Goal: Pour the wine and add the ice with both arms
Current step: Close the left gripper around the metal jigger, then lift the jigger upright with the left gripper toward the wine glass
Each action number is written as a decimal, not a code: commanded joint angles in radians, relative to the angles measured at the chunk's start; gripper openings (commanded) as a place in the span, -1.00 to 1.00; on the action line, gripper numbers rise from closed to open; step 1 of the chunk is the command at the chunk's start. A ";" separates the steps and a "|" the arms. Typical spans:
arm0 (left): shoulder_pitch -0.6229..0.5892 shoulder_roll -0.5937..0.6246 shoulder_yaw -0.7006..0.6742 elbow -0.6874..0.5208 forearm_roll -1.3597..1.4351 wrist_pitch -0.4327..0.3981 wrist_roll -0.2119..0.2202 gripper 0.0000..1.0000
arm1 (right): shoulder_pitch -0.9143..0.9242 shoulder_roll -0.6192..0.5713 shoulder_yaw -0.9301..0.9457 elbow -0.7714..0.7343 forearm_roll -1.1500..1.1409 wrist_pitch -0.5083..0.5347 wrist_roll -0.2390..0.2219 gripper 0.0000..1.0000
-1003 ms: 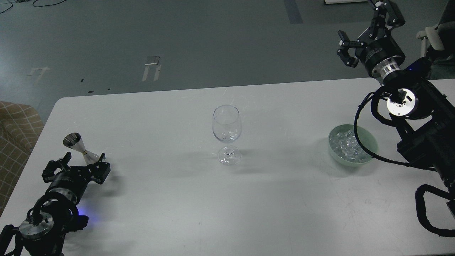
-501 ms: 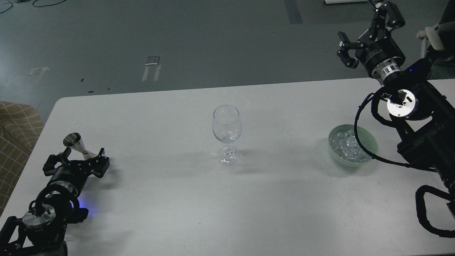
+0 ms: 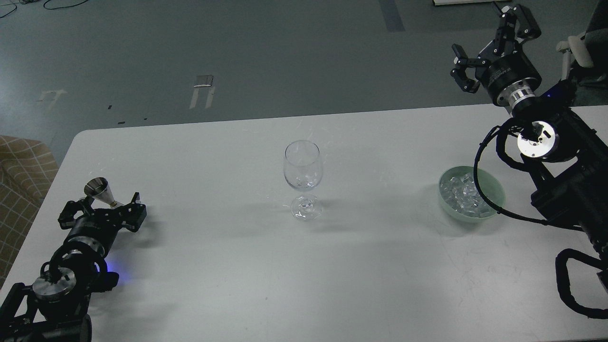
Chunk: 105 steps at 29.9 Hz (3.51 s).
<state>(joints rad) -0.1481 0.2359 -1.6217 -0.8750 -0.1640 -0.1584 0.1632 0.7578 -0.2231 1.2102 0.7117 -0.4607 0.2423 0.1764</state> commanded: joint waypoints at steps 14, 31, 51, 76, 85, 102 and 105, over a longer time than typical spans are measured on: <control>-0.008 0.003 0.025 0.011 0.003 -0.003 -0.017 0.31 | 0.000 -0.001 0.000 0.000 0.001 -0.001 0.000 1.00; -0.034 0.005 0.029 0.047 0.003 -0.004 -0.054 0.08 | 0.000 -0.002 0.002 0.002 0.001 -0.011 0.000 1.00; -0.036 0.003 0.029 0.048 0.001 -0.035 -0.053 -0.17 | 0.002 -0.005 0.003 0.002 0.001 -0.011 0.000 1.00; -0.034 -0.001 0.029 0.070 0.000 -0.099 -0.045 -0.48 | 0.002 -0.005 0.003 0.002 0.001 -0.018 0.000 1.00; -0.036 -0.004 0.029 0.071 -0.002 -0.130 -0.050 -0.72 | 0.002 -0.009 0.002 0.002 0.001 -0.018 0.000 1.00; -0.047 -0.004 0.028 0.056 -0.015 -0.187 -0.039 -0.74 | 0.002 -0.012 0.003 0.002 0.001 -0.020 -0.002 1.00; -0.062 -0.006 0.029 0.050 -0.015 -0.200 -0.024 -0.75 | 0.002 -0.018 0.003 0.002 0.001 -0.020 -0.002 1.00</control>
<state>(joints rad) -0.1979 0.2316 -1.5943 -0.8194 -0.1808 -0.3456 0.1267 0.7593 -0.2378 1.2129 0.7133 -0.4601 0.2222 0.1756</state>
